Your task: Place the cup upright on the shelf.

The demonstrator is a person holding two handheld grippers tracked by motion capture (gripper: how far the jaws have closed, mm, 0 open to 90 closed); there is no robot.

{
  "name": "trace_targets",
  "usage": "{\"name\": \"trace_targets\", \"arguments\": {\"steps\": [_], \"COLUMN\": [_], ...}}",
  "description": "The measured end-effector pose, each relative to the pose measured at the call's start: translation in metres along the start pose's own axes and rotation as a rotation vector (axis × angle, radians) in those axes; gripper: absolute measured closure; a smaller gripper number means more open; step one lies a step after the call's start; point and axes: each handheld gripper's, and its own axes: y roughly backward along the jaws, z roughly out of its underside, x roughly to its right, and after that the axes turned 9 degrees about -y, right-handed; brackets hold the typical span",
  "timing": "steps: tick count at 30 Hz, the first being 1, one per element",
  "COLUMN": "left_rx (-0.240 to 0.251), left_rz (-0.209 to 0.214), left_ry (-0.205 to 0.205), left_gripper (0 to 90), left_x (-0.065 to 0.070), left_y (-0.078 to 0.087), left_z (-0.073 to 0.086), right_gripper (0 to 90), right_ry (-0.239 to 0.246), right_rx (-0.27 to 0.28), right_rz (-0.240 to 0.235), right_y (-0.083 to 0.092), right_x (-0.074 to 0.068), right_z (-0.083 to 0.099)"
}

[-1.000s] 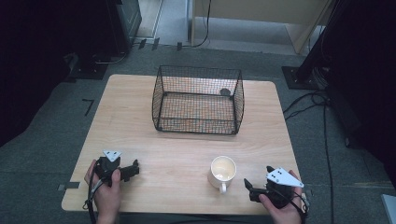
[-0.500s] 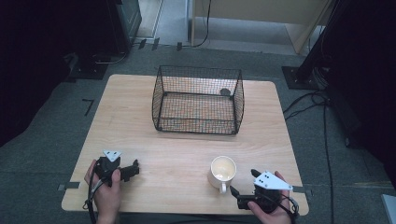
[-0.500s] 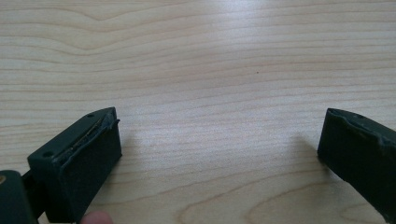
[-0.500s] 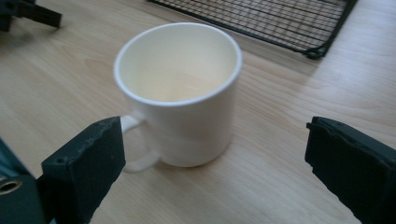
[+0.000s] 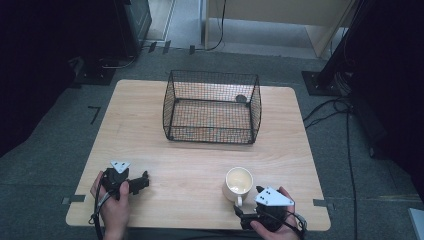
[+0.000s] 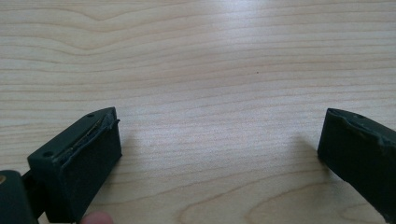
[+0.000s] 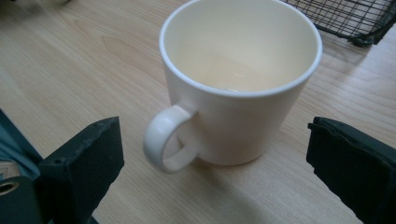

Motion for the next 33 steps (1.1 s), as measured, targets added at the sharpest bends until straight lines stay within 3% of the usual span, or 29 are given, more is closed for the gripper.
{"name": "trace_targets", "arguments": {"steps": [4,8,12,13,14,17,20,25,33], "left_rx": [0.000,0.000,0.000,0.000,0.000,0.000,0.000,0.000,0.000], "left_rz": [0.000,0.000,0.000,0.000,0.000,0.000,0.000,0.000,0.000], "left_ry": [0.000,0.000,0.000,0.000,0.000,0.000,0.000,0.000,0.000], "left_gripper": [0.0,0.0,0.0,0.0,0.0,0.0,0.0,0.0,0.0], "left_x": [0.000,0.000,0.000,0.000,0.000,0.000,0.000,0.000,0.000], "left_y": [0.000,0.000,0.000,0.000,0.000,0.000,0.000,0.000,0.000], "left_z": [0.000,0.000,0.000,0.000,0.000,0.000,0.000,0.000,0.000], "right_gripper": [9.9,17.1,37.4,37.4,52.6,56.1,67.8,76.9,80.7], "right_ry": [-0.009,-0.016,-0.037,-0.037,-0.050,-0.050,-0.053,-0.047,-0.031], "right_rx": [0.003,0.006,0.007,0.007,0.005,0.003,0.005,0.013,0.054], "right_rz": [0.017,0.003,-0.025,-0.025,-0.059,-0.060,-0.061,-0.085,-0.062], "right_y": [0.000,0.002,0.003,0.003,0.004,0.003,0.001,-0.001,0.000], "right_x": [0.003,0.009,0.019,0.019,0.024,0.026,0.028,0.030,0.030], "right_z": [0.001,0.002,0.003,0.003,0.004,0.005,0.005,0.005,0.003]}}
